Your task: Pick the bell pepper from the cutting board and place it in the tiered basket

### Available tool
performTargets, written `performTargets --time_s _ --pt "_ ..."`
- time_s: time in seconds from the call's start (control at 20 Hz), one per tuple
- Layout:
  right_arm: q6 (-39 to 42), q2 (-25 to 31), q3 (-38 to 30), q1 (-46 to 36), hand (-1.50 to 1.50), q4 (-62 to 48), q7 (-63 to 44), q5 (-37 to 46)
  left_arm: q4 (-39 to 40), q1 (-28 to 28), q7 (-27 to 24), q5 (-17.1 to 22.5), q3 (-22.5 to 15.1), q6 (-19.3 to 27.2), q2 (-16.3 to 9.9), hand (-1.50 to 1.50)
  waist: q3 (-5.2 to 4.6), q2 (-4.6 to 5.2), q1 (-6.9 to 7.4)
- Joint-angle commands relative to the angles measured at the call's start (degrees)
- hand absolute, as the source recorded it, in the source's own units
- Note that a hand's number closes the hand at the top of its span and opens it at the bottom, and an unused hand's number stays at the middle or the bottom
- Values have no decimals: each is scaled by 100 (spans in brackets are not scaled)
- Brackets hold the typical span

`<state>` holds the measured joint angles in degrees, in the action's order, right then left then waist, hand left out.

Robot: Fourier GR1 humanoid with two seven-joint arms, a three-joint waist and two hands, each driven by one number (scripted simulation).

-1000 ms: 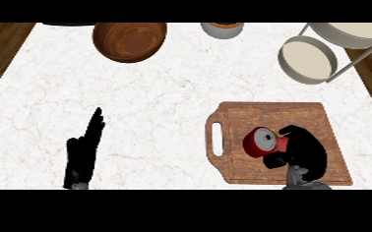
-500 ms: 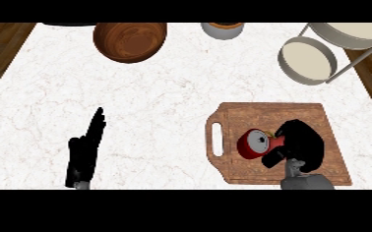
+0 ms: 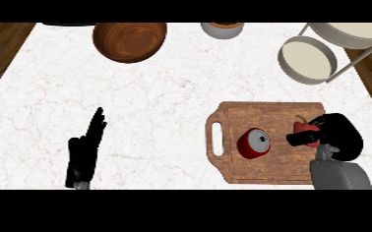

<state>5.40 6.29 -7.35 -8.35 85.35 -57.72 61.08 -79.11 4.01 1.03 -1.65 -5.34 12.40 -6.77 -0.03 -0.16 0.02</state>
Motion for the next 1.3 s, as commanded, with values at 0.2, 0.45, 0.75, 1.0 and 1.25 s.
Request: performTargets --time_s 0.2,0.45,0.75,1.0,1.25 --pt "-481 -113 -447 -508 150 1695 -898 403 214 -39 -106 -78 20 90 92 0 -7 -14 -91" --pt "170 -49 -245 -1062 150 3255 -1370 1208 -146 258 -4 80 59 -199 -147 0 -14 -48 -61" --pt "2009 661 -300 -2107 150 3730 -1381 1633 -177 199 61 -33 22 -60 -36 0 -9 -14 -6" --pt "1939 610 -528 -3143 150 2871 -1366 2000 -50 -59 100 -176 -28 60 78 0 -8 15 44" --pt "1949 914 -1143 -3750 150 2067 -895 1918 -42 43 73 -233 -116 40 137 0 -2 18 43"
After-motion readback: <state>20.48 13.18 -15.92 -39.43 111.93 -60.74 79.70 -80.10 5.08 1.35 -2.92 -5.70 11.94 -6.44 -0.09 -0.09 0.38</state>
